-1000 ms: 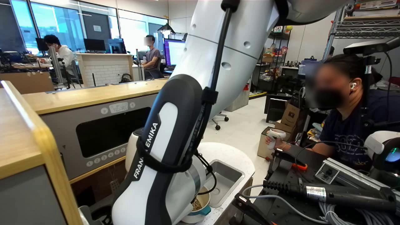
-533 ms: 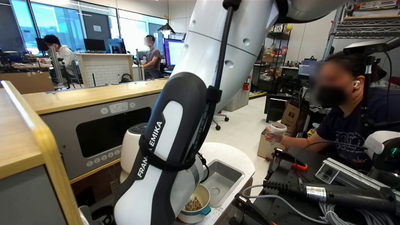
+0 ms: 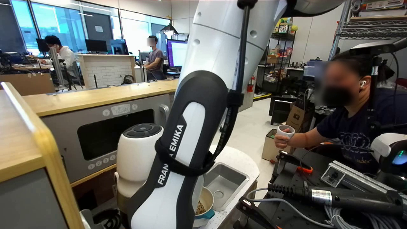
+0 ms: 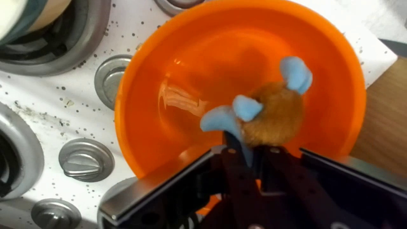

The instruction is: Rotate the object in the orange bowl clockwise

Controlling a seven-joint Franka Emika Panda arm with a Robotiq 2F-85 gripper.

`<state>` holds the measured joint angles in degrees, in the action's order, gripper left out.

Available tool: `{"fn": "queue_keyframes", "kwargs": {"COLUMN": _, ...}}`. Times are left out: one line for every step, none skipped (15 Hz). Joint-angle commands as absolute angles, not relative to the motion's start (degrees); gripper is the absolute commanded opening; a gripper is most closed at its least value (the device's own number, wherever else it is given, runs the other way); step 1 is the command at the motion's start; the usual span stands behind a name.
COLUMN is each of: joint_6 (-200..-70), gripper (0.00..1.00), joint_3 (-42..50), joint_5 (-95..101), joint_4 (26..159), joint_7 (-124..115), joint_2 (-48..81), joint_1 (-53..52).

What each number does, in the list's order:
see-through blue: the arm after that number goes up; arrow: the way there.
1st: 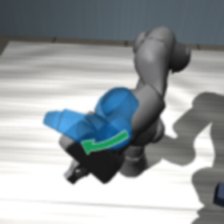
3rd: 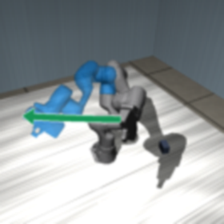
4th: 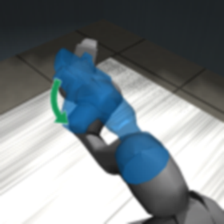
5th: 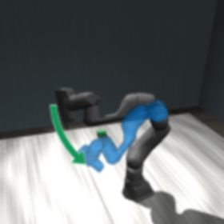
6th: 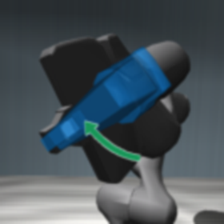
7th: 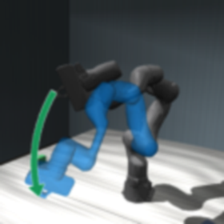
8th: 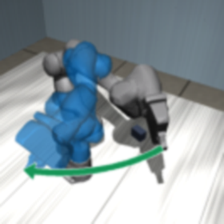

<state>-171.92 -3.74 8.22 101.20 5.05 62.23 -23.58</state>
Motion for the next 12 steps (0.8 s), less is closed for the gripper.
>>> {"fn": "queue_keyframes", "kwargs": {"joint_6": -170.07, "gripper": 0.03, "joint_3": -5.23, "joint_5": 14.17, "joint_4": 104.04, "joint_7": 12.22, "joint_2": 59.67, "joint_1": -21.19}}
{"fn": "queue_keyframes", "kwargs": {"joint_6": -169.80, "gripper": 0.03, "joint_3": -5.67, "joint_5": 15.67, "joint_4": 103.89, "joint_7": 14.37, "joint_2": 59.74, "joint_1": -20.57}}
{"fn": "queue_keyframes", "kwargs": {"joint_6": -169.63, "gripper": 0.03, "joint_3": -6.01, "joint_5": 17.14, "joint_4": 103.93, "joint_7": 16.39, "joint_2": 59.68, "joint_1": -20.03}}
{"fn": "queue_keyframes", "kwargs": {"joint_6": -169.41, "gripper": 0.03, "joint_3": -6.37, "joint_5": 18.58, "joint_4": 103.87, "joint_7": 18.33, "joint_2": 59.60, "joint_1": -19.63}}
{"fn": "queue_keyframes", "kwargs": {"joint_6": -169.28, "gripper": 0.03, "joint_3": -7.02, "joint_5": 20.02, "joint_4": 103.89, "joint_7": 20.45, "joint_2": 59.48, "joint_1": -18.96}}
{"fn": "queue_keyframes", "kwargs": {"joint_6": -169.11, "gripper": 0.03, "joint_3": -7.60, "joint_5": 21.40, "joint_4": 103.84, "joint_7": 22.45, "joint_2": 59.41, "joint_1": -18.40}}
{"fn": "queue_keyframes", "kwargs": {"joint_6": -168.76, "gripper": 0.03, "joint_3": -8.20, "joint_5": 22.77, "joint_4": 103.79, "joint_7": 24.51, "joint_2": 59.31, "joint_1": -17.87}}
{"fn": "queue_keyframes", "kwargs": {"joint_6": -168.48, "gripper": 0.03, "joint_3": -8.97, "joint_5": 24.11, "joint_4": 103.82, "joint_7": 26.55, "joint_2": 59.22, "joint_1": -17.32}}
{"fn": "queue_keyframes", "kwargs": {"joint_6": -168.42, "gripper": 0.03, "joint_3": -9.66, "joint_5": 25.40, "joint_4": 103.95, "joint_7": 28.58, "joint_2": 59.12, "joint_1": -16.77}}
{"fn": "queue_keyframes", "kwargs": {"joint_6": -168.30, "gripper": 0.03, "joint_3": -10.52, "joint_5": 26.62, "joint_4": 104.00, "joint_7": 30.75, "joint_2": 59.16, "joint_1": -16.11}}
{"fn": "queue_keyframes", "kwargs": {"joint_6": -168.16, "gripper": 0.03, "joint_3": -11.35, "joint_5": 27.82, "joint_4": 103.91, "joint_7": 32.92, "joint_2": 59.29, "joint_1": -15.47}}
{"fn": "queue_keyframes", "kwargs": {"joint_6": -168.10, "gripper": 0.03, "joint_3": -12.07, "joint_5": 29.02, "joint_4": 103.73, "joint_7": 35.17, "joint_2": 59.61, "joint_1": -14.88}}
